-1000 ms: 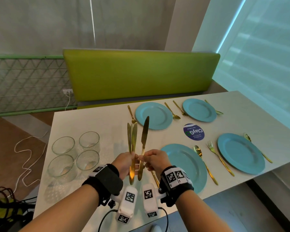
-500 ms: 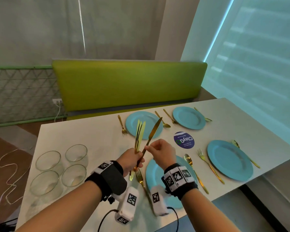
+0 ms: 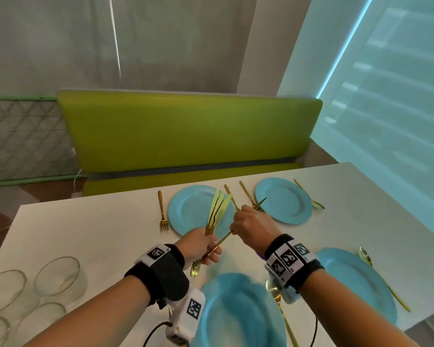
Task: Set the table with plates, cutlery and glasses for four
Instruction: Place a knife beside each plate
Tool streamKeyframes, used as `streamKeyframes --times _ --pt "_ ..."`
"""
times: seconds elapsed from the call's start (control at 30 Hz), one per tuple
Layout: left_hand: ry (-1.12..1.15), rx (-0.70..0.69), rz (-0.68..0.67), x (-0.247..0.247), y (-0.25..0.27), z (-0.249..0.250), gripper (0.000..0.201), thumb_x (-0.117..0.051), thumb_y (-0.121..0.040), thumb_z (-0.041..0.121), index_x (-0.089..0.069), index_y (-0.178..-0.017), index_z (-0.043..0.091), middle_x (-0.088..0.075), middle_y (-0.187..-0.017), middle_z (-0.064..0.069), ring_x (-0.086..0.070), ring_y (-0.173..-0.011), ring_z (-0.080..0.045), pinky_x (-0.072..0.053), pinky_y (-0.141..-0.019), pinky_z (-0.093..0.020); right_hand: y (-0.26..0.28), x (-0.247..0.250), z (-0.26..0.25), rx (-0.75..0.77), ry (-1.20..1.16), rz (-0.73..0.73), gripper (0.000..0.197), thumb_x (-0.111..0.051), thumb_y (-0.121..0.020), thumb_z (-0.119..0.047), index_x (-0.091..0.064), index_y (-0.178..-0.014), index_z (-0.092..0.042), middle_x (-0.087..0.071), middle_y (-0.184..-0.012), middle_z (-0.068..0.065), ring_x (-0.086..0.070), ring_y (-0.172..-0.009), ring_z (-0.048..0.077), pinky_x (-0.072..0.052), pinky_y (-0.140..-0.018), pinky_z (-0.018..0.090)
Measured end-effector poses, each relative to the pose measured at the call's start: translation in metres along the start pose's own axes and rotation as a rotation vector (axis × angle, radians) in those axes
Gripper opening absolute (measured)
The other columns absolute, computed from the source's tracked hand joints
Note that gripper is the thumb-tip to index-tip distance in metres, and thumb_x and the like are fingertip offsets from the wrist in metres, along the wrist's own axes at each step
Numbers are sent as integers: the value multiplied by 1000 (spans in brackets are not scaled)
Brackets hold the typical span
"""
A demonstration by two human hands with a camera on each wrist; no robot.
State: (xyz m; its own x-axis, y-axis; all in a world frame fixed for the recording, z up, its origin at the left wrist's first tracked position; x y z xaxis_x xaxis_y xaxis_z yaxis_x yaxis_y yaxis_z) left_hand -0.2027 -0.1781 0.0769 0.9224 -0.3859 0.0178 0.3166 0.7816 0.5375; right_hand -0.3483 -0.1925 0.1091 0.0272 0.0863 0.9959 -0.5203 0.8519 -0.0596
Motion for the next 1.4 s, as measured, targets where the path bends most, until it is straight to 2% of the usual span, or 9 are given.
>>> streamKeyframes --times 0.13,0.37,0.53,0.77,0.93,1.1,1.27,1.33,1.4 --pt "39 13 191 8 -40 15 14 -35 -99 14 -45 -90 9 -54 -75 -6 -51 -54 -16 -42 -46 -24 -20 0 58 -264 -62 -213 18 -64 -86 -27 -73 -101 -26 -67 -100 -1 -62 -97 20 -48 -70 29" --pt "-66 95 374 36 -90 19 27 -42 -94 14 -43 -68 12 -37 -59 -4 -30 -49 -19 -24 -48 -25 -65 -34 155 -779 -272 -384 37 -53 -92 -36 -66 -114 -11 -64 -120 4 -58 -112 20 -47 -96 26" --pt "-5 116 407 48 -108 14 30 -43 -95 14 -39 -66 12 -33 -59 -4 -28 -49 -18 -22 -46 -24 -89 -88 179 -913 -267 -488 24 -62 -84 -28 -58 -90 -6 -60 -88 7 -58 -83 24 -45 -68 28" --pt "84 133 423 62 -116 7 35 -41 -97 13 -35 -63 13 -29 -60 -4 -22 -50 -15 -17 -48 -26 -113 -118 181 -961 -390 -513 24 -70 -83 -24 -55 -74 -7 -60 -86 9 -63 -93 24 -44 -71 25" --pt "87 136 419 64 -119 3 33 -42 -98 14 -37 -65 11 -32 -60 -6 -24 -48 -16 -20 -47 -25 -125 -127 177 -962 -437 -491 26 -68 -84 -29 -64 -95 -6 -61 -88 8 -63 -92 20 -43 -70 22" --pt "82 151 412 64 -122 4 26 -41 -98 16 -38 -73 11 -36 -62 -5 -27 -50 -14 -24 -46 -26 -126 -135 176 -973 -441 -402 24 -60 -90 -25 -66 -104 -6 -68 -110 6 -64 -105 20 -51 -88 25" --pt "61 166 409 65 -125 0 23 -42 -98 17 -41 -75 11 -38 -64 -5 -30 -52 -14 -26 -45 -24 -129 -146 182 -989 -587 -409 36 -57 -89 -10 -56 -125 -1 -58 -126 16 -55 -118 30 -49 -73 19" --pt "59 172 414 65 -125 -1 23 -42 -98 18 -41 -76 11 -38 -64 -5 -30 -52 -14 -27 -45 -24 -128 -149 182 -982 -559 -430 30 -55 -90 -11 -61 -119 -6 -63 -105 11 -60 -110 24 -42 -54 10" --pt "57 176 414 66 -125 -1 23 -42 -98 19 -41 -76 11 -39 -65 -5 -31 -52 -14 -28 -46 -24 -129 -150 181 -1011 -550 -324 19 -51 -92 -14 -66 -103 -10 -53 -73 2 -64 -99 17 -45 -62 15"
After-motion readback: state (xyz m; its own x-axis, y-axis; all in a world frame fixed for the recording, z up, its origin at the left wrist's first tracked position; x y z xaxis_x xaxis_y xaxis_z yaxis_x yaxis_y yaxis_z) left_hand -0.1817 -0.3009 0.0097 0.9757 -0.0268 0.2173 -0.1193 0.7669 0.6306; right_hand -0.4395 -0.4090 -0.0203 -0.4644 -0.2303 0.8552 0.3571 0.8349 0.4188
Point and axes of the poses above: each hand's wrist, its own y-axis away from the middle knuckle, its own x-axis out of the back of the hand, z = x × y, the point moved 2 cm from there along -y, towards the middle knuckle
